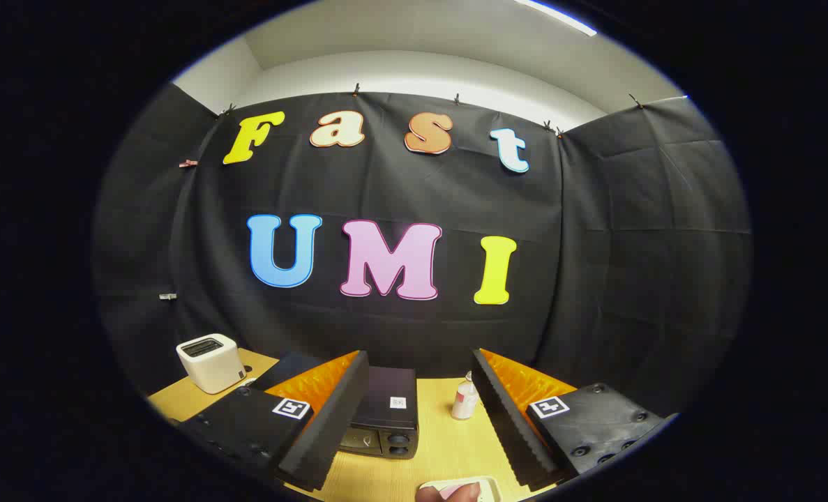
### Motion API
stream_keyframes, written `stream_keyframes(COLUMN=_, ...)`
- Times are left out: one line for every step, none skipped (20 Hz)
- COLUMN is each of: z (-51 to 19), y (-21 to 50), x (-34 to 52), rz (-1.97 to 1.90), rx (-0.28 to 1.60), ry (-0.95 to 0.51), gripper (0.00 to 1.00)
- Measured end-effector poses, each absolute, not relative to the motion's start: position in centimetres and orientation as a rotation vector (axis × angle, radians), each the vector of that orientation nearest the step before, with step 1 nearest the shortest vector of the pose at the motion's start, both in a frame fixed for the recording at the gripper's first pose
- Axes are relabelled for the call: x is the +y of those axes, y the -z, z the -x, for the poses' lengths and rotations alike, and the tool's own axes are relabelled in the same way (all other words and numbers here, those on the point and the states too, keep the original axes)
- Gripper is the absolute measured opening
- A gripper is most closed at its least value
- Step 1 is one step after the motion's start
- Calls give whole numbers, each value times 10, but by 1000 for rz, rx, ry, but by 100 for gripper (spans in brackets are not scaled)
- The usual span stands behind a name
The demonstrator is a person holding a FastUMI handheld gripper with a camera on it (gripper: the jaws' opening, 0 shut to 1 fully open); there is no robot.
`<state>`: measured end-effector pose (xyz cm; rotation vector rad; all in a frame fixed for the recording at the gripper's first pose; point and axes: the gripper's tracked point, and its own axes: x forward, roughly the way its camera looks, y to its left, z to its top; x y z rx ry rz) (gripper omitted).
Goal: Open the toaster oven, put the food inside, and close the toaster oven door.
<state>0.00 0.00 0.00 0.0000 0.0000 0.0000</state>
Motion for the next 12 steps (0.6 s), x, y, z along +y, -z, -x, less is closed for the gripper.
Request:
stream_keyframes(z=0, y=0, x=3, rz=-1, rx=-1, ry=-1, gripper=97)
stream_keyframes(z=1, y=0, x=5, rz=-2, rx=-2, ry=-3, gripper=97)
stream_keyframes(z=2, y=0, x=8, rz=1, rx=-1, ry=-6, gripper=97)
stream_keyframes(z=2, y=1, x=9, rz=6, rx=-3, ry=-6, gripper=97)
stream_keyframes(z=3, y=1, x=11, rz=9, rx=-3, ry=-6, gripper=97)
stream_keyframes(z=3, y=0, x=13, rz=10, rx=-5, ry=-7, gripper=97)
stream_keyframes(z=3, y=0, x=15, rz=9, rx=-7, ry=-7, gripper=97)
stream_keyframes(z=4, y=-1, x=17, rz=9, rx=-8, ry=-9, gripper=97)
stream_keyframes(z=5, y=-1, x=19, rz=11, rx=-10, ry=-10, gripper=97)
stream_keyframes(z=5, y=-2, x=21, rz=15, rx=-12, ry=-11, gripper=97)
stream_keyframes(z=6, y=-2, x=23, rz=20, rx=-13, ry=-11, gripper=97)
stream_keyframes(z=7, y=-2, x=24, rz=22, rx=-13, ry=-13, gripper=97)
